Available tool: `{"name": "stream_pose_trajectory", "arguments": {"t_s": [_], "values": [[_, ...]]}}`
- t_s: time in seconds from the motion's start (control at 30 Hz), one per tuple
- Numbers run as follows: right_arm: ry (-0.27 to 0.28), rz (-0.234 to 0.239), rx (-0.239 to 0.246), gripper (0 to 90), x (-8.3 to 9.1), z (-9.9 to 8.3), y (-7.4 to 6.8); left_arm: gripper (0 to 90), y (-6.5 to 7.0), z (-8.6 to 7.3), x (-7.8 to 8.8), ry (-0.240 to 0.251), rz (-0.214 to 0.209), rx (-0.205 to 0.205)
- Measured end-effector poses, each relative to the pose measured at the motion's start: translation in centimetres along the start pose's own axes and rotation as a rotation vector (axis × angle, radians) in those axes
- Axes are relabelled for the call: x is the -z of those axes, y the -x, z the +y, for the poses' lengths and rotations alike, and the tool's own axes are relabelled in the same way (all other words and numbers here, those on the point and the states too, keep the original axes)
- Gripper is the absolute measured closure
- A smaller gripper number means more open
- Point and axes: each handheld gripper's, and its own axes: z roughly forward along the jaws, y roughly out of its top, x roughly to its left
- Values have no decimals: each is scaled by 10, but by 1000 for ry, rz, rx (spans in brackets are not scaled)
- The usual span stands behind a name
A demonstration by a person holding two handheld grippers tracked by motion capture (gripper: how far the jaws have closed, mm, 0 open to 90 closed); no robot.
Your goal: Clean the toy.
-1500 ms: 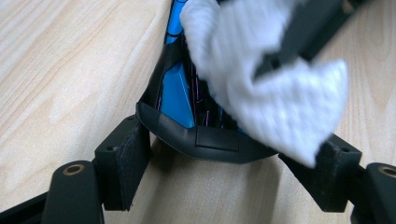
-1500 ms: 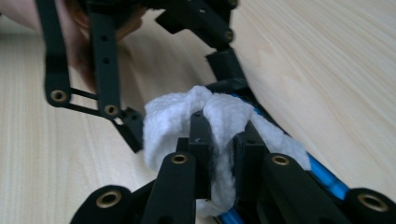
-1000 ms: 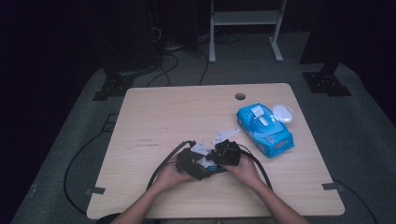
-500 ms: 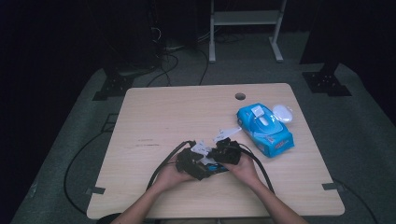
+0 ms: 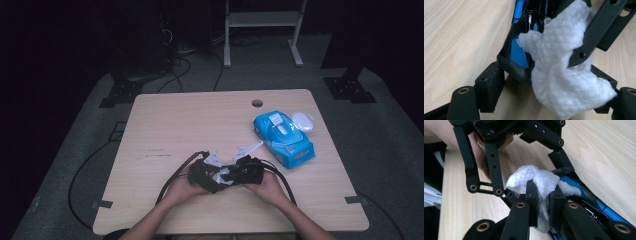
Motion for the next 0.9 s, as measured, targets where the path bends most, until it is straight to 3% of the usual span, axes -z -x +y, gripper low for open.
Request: {"name": "stream_pose_trajectory", "arguments": {"t_s": [0.3,0.37,0.43,0.53,0.7,0.9], "values": [[27,-50,27,803,-2,3,-2,253,-1,-2,0,4,-2,3],[45,-108,10,803,3,2,5,254,0,-1,0,1,1,-5],[62,-145,-50,802,4,0,19,255,0,-1,0,1,4,-5],[82,-117,-88,802,-1,-3,28,256,-1,-2,0,-1,6,-8],[59,-160,-58,800,5,-3,28,257,1,-1,0,-1,15,-14],[55,-217,-87,800,22,-13,42,258,0,-2,1,-6,13,-17]]}}
